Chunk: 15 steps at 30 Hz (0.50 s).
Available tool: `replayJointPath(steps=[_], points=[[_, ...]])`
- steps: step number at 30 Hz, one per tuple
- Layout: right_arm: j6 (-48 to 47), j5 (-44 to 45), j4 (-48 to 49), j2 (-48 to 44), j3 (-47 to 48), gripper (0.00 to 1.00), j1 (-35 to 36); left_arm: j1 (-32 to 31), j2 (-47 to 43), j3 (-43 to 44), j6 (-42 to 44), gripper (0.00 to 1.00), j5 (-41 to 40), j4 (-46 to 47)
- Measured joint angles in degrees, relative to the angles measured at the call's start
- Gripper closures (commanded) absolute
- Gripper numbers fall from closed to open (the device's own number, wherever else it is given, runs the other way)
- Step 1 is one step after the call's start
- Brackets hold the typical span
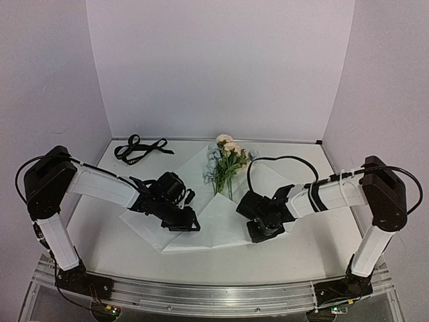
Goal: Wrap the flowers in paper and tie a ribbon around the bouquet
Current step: Press the fold line on the 1/4-folded wrapping paper.
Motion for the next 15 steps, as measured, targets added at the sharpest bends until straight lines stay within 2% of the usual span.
replayJointPath(steps=[9,15], points=[[8.5,9.9,1.0,-0.4,-2.7,0.91,4.2,0.0,0.0,1.4,2.4,0.61,0.0,-1.5],[15.1,14.2,-1.0,-4.2,-4.9,0.91,5.5,-0.2,-0.8,1.5,4.4,0.62,0.2,-1.6]])
